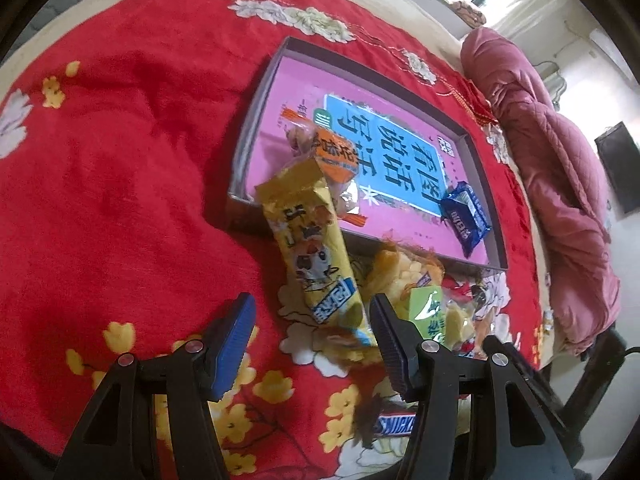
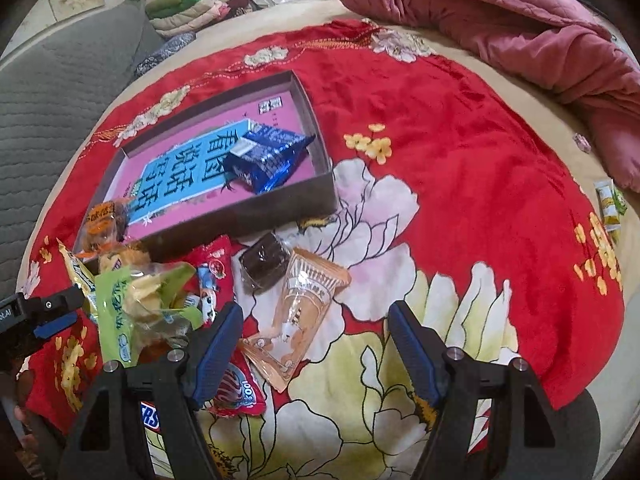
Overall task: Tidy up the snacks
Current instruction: 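Grasp the beige packet with the right tool while the left grasps the yellow bar, then carry beige packet over box with right tool while left tool carries yellow bar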
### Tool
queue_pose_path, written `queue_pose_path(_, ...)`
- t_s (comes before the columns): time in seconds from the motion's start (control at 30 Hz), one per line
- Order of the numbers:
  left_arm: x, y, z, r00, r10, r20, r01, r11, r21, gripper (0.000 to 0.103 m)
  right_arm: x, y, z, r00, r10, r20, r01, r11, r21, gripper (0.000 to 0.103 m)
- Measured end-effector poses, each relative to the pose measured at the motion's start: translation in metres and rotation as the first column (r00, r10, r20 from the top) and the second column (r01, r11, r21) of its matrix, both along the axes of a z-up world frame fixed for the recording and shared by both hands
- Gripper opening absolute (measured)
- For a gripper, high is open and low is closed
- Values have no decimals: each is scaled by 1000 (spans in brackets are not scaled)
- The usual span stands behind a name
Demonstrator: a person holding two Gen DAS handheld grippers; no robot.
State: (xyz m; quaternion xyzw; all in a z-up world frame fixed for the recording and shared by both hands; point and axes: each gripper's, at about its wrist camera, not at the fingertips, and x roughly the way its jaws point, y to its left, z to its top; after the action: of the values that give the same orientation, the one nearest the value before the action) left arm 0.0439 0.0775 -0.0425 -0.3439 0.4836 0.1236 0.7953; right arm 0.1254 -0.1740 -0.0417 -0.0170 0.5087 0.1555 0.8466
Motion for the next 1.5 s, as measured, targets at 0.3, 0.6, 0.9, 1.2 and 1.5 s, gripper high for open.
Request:
queue_pose_path(0.3, 12, -6, -8, 1000, -9, 1, 9, 1000, -19, 61, 3, 4, -9, 1000, 5, -22, -5, 1000, -12, 74)
queue_pose_path(0.6, 15, 2, -16, 1000, 23, 0, -23, 999, -29, 61, 5, 14, -13, 998, 63, -25, -63, 998, 7, 30)
queue_pose_path(0.9, 17, 1, -22, 1000, 7, -1, -7, 999, -38, 31, 8, 7, -11, 999, 48, -26, -47, 997, 56, 27)
queue_pose_path(1.2, 14, -4, -8, 999, -24, 35, 23, 1000, 21, 17, 7, 1, -2, 999, 34, 11, -35, 996, 86, 22)
queue_pose_path(1.5, 5, -3, 12, 997, -37, 74, 33, 997, 64, 17, -1, 4, 16, 993, 66, 102, -78, 990, 116, 21)
